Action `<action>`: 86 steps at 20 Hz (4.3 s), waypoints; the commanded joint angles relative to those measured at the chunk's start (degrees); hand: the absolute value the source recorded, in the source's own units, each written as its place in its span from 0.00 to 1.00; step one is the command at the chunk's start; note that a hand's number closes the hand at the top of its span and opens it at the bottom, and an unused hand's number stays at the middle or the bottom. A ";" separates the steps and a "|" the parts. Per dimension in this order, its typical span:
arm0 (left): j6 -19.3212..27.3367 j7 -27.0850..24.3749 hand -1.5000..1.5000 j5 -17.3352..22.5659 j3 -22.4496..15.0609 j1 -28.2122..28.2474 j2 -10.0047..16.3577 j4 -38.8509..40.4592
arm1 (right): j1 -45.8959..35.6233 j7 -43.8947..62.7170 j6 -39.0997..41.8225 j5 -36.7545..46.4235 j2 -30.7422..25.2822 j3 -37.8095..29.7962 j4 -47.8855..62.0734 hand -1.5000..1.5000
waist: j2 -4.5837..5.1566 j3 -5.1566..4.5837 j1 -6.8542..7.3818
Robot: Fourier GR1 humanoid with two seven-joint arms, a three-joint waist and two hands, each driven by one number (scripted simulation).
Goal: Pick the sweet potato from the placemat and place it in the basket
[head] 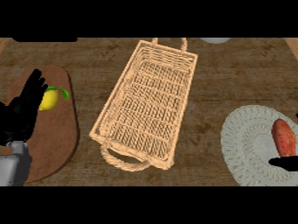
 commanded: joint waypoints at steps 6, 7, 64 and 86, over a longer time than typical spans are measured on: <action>0.45 -1.03 0.50 -1.96 -0.40 0.65 -1.67 -0.37 | -0.03 -6.85 3.47 0.06 -1.40 1.72 7.05 1.00 | 0.06 0.08 0.02; 0.79 2.00 0.50 -2.04 -0.19 -3.00 -0.87 0.01 | -1.84 -4.26 4.34 0.95 -0.35 3.88 5.19 1.00 | 0.07 0.08 -0.01; -0.28 0.26 0.50 -2.43 -1.08 -2.90 -1.83 2.72 | -23.55 43.00 -55.50 20.86 19.89 71.84 -22.75 1.00 | -0.45 -0.34 1.98; -1.63 -0.88 0.50 -2.52 -1.59 -5.48 -1.62 4.41 | -65.04 66.79 -48.82 10.03 19.92 61.78 11.18 1.00 | 0.52 -0.10 4.54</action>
